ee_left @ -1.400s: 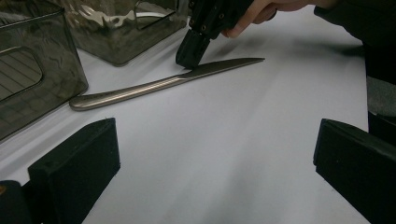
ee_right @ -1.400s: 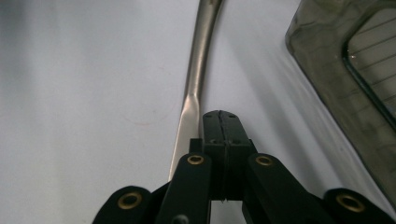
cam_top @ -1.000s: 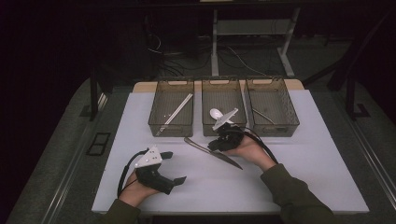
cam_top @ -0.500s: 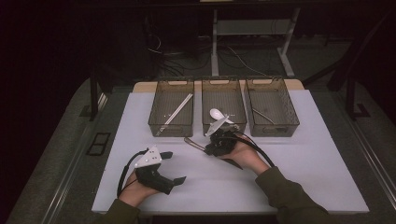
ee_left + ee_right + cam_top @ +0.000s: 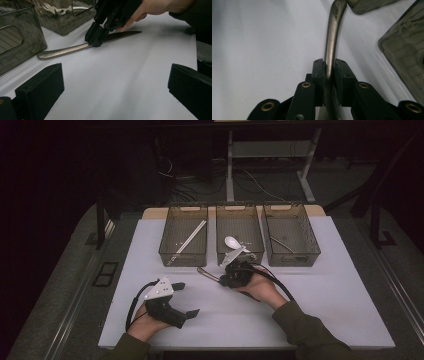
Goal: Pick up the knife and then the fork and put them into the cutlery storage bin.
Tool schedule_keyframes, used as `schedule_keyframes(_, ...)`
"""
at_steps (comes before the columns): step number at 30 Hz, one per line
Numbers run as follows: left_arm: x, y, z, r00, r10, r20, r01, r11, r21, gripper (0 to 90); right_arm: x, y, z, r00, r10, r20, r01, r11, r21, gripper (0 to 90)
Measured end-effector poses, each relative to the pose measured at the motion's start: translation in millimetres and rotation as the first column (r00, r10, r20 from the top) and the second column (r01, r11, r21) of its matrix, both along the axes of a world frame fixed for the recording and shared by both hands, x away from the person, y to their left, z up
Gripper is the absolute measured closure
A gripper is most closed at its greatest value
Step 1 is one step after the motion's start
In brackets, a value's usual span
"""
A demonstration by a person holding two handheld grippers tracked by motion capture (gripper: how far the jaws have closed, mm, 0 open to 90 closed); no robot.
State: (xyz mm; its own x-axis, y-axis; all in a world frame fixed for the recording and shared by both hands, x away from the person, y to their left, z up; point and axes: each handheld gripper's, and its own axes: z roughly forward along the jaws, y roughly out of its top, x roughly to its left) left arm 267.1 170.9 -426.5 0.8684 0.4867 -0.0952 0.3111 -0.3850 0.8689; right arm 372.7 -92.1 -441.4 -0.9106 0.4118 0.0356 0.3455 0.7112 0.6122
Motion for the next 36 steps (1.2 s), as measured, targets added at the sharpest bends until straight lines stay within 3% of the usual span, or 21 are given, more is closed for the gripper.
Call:
schedule_keyframes(7,-0.3,0.3,0.1,1.0,0.001,0.0,-0.001,1.0,-0.001,0.0,-2.4,-2.6,-2.0,0.9997,-0.013,0.023,0.013,1.0,0.018,79.5)
schedule_keyframes(17,0.1,1.6,0.2,1.0,0.001,0.001,-0.001,1.0,-0.003,0.0,-0.6,-7.7,-1.1,0.9996,-0.026,-0.011,0.026,0.998,0.061,79.6)
schedule_keyframes(36,-0.4,2.4,1.4,1.0,0.006,0.003,-0.006,1.0,-0.005,0.0,-7.7,-27.1,20.0,0.9998,0.0,-0.017,0.002,0.995,0.1,79.6)
